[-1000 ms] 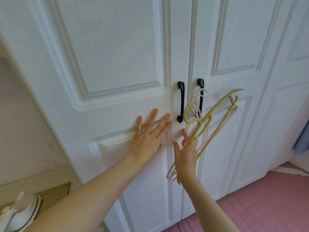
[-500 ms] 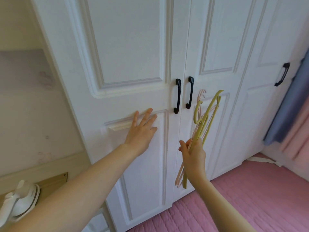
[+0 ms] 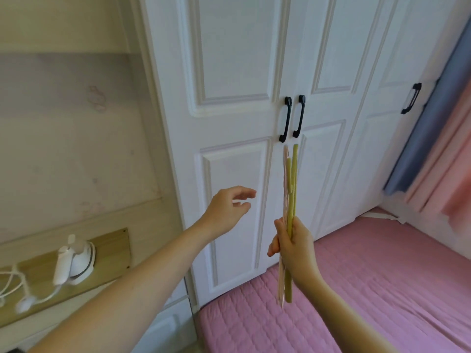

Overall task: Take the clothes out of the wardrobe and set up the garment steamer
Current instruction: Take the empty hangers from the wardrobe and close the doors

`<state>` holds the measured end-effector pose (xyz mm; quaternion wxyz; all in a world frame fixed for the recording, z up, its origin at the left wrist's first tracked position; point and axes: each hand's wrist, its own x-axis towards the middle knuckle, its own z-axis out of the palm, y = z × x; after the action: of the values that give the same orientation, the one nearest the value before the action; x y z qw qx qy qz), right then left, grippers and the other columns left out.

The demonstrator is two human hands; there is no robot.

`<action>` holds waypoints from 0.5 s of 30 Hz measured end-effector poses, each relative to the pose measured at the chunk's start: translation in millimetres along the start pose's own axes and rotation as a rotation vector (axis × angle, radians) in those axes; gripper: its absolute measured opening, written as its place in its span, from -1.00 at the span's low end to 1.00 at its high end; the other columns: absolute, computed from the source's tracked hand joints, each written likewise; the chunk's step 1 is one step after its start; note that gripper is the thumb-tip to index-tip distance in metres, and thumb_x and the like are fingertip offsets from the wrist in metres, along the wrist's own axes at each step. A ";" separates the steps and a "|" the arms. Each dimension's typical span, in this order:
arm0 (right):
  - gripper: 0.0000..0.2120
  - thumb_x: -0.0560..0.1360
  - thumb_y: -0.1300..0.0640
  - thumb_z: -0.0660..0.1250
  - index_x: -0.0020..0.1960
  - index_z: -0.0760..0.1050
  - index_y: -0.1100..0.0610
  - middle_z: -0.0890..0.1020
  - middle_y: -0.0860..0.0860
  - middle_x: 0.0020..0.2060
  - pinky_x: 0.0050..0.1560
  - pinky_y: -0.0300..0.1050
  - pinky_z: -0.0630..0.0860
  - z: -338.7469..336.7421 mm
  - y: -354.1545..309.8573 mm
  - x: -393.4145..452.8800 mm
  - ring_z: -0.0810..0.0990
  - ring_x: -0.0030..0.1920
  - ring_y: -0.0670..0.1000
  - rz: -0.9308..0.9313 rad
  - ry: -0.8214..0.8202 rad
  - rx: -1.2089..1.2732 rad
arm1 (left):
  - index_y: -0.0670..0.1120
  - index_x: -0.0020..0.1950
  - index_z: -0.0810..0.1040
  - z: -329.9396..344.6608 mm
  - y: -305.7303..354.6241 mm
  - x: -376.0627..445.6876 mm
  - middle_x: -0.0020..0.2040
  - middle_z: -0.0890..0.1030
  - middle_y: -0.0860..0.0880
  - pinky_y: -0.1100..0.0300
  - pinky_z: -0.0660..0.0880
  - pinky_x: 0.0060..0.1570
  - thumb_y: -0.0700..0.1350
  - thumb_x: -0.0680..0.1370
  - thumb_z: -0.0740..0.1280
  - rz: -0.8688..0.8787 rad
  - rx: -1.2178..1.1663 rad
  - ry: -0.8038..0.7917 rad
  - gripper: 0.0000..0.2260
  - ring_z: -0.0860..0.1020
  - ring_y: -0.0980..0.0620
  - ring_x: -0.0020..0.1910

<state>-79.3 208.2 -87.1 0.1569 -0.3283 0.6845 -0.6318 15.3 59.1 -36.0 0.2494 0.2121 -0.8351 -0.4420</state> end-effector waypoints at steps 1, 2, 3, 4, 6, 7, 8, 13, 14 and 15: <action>-0.85 0.62 0.10 0.18 -0.07 0.43 0.14 0.56 0.08 -0.51 -0.30 -0.04 0.59 7.2 -1.6 -15.1 0.59 -0.46 0.08 -0.005 -0.032 0.001 | -0.02 0.24 0.56 -1.5 1.6 -13.3 0.12 0.63 0.13 0.27 0.45 0.20 -0.22 0.57 0.30 -0.038 -0.077 -0.007 -0.73 0.55 0.21 0.15; -0.85 0.61 0.10 0.19 -0.09 0.42 0.14 0.54 0.07 -0.53 -0.33 -0.08 0.58 14.7 -3.3 -29.2 0.58 -0.47 0.06 -0.013 -0.063 -0.004 | -0.04 0.25 0.55 -2.3 1.9 -26.4 0.10 0.64 0.10 0.25 0.48 0.17 -0.21 0.57 0.31 -0.084 -0.160 -0.021 -0.74 0.58 0.18 0.11; -0.84 0.61 0.11 0.19 -0.12 0.41 0.14 0.53 0.06 -0.53 -0.35 -0.12 0.55 22.7 -4.8 -42.0 0.57 -0.48 0.04 -0.018 -0.092 -0.016 | -0.06 0.25 0.55 -3.3 1.9 -39.6 0.08 0.65 0.05 0.22 0.52 0.15 -0.21 0.56 0.32 -0.138 -0.256 -0.036 -0.74 0.61 0.13 0.08; -0.82 0.61 0.11 0.20 -0.14 0.41 0.15 0.53 0.06 -0.54 -0.36 -0.17 0.52 31.0 -5.5 -53.6 0.56 -0.48 0.03 -0.017 -0.119 -0.030 | -0.10 0.25 0.54 -4.4 1.1 -52.3 0.07 0.66 0.00 0.17 0.56 0.12 -0.24 0.56 0.32 -0.204 -0.366 -0.044 -0.74 0.64 0.06 0.04; -0.82 0.61 0.10 0.20 -0.14 0.42 0.15 0.55 0.06 -0.53 -0.35 -0.19 0.52 46.8 -4.7 -75.2 0.57 -0.48 0.03 -0.010 -0.172 -0.063 | -0.19 0.22 0.54 -8.2 -2.6 -78.2 0.00 0.66 -0.10 0.10 0.60 0.06 -0.30 0.54 0.33 -0.331 -0.580 -0.017 -0.75 0.66 -0.04 -0.05; -0.82 0.61 0.08 0.20 -0.12 0.43 0.16 0.56 0.06 -0.52 -0.34 -0.17 0.53 54.6 -4.1 -84.5 0.57 -0.48 0.03 -0.009 -0.196 -0.078 | -0.21 0.20 0.53 -11.7 -5.7 -90.4 -0.05 0.65 -0.12 0.09 0.61 0.03 -0.32 0.54 0.32 -0.384 -0.666 0.014 -0.76 0.65 -0.06 -0.09; -0.81 0.60 0.07 0.21 -0.10 0.44 0.17 0.56 0.06 -0.52 -0.34 -0.16 0.54 62.4 -3.4 -93.3 0.58 -0.48 0.02 -0.005 -0.221 -0.088 | -0.23 0.19 0.53 -16.0 -9.5 -101.9 -0.09 0.65 -0.13 0.09 0.61 0.00 -0.34 0.53 0.32 -0.433 -0.745 0.042 -0.76 0.65 -0.06 -0.13; -0.80 0.60 0.05 0.21 -0.07 0.46 0.18 0.57 0.04 -0.51 -0.31 -0.19 0.55 101.9 -3.4 -131.1 0.59 -0.48 -0.01 0.004 -0.362 -0.108 | -0.26 0.07 0.56 -45.2 -39.4 -155.4 -0.16 0.65 -0.16 0.13 0.62 -0.12 -0.38 0.53 0.29 -0.594 -0.992 0.093 -0.85 0.65 -0.04 -0.23; -0.81 0.60 0.05 0.22 -0.08 0.45 0.16 0.58 0.05 -0.51 -0.30 -0.17 0.56 110.4 -2.8 -137.5 0.59 -0.47 -0.01 0.004 -0.391 -0.115 | -0.28 0.07 0.57 -51.4 -46.6 -165.1 -0.13 0.64 -0.18 0.12 0.62 -0.08 -0.38 0.53 0.28 -0.609 -1.026 0.106 -0.84 0.64 -0.05 -0.20; -0.82 0.60 0.05 0.22 -0.09 0.45 0.15 0.58 0.05 -0.51 -0.29 -0.15 0.56 118.9 -1.2 -143.5 0.60 -0.47 -0.01 0.007 -0.417 -0.125 | -0.31 0.10 0.57 -57.5 -53.9 -174.2 -0.08 0.63 -0.21 0.10 0.61 -0.02 -0.38 0.52 0.28 -0.623 -1.060 0.130 -0.82 0.64 -0.07 -0.16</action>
<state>101.4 210.5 -132.7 0.2765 -0.4585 0.6763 -0.5059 194.1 94.9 -93.5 0.2306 0.3196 -0.3838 -0.8351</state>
